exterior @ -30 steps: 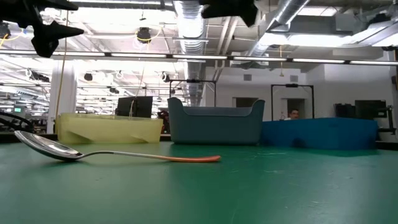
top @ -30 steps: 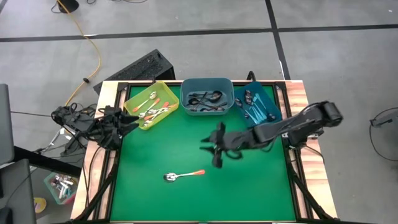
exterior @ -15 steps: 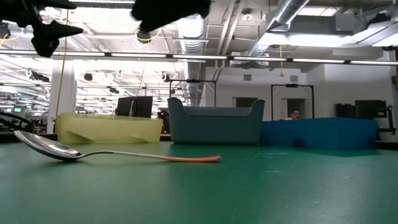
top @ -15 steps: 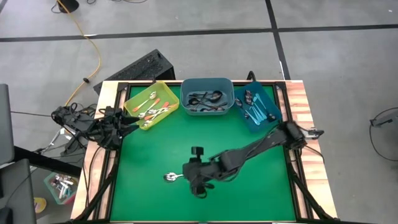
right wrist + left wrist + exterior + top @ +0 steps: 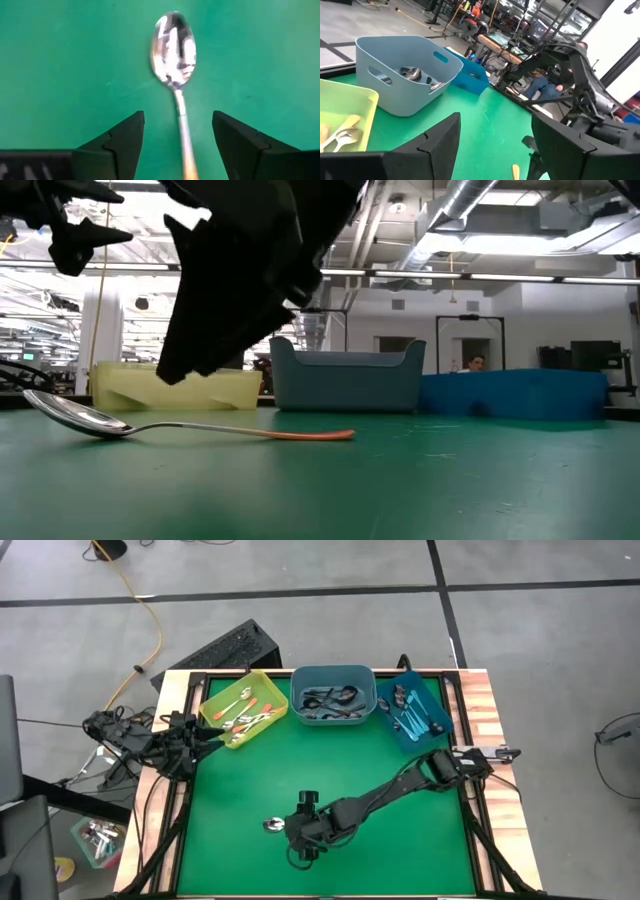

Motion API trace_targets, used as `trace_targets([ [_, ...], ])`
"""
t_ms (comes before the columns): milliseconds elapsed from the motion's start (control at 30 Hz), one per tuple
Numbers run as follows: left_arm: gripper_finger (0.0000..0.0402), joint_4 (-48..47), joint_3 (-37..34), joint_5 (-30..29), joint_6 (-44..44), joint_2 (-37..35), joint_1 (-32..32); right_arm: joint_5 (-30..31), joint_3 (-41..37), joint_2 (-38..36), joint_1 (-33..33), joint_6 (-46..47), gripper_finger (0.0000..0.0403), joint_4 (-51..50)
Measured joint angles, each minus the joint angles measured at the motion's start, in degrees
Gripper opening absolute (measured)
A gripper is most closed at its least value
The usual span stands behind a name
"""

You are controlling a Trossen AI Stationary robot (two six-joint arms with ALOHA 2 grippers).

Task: Sort silverware by color (type)
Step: Put the orange spoon into the yellow bin

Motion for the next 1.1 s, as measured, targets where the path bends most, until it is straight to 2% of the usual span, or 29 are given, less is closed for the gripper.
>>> trace_targets([
  [367,0.0229,-0.28,0.02,0.90,0.67,0.01,0.02,-3.73,-0.33,-0.08,-3.94,-2.93,0.0248,2.21],
  [600,0.0229,-0.39,0.02,0.92,0.63,0.00,0.00,-6.48,-0.01,3.87,-2.85,-4.42,0.0248,7.11],
  [767,0.0229,-0.36,0.02,0.82,0.60,0.02,0.01,-6.68,-0.09,5.79,-2.83,-2.00,0.0244,6.11],
  [933,0.0229,-0.33,0.02,0.59,0.63,0.00,0.00,-7.12,-0.11,6.09,-3.33,1.16,0.0212,4.69],
  [1100,0.0229,-0.38,0.02,0.59,0.34,0.01,0.01,-6.54,-0.07,6.17,-3.54,1.69,0.0145,3.48],
])
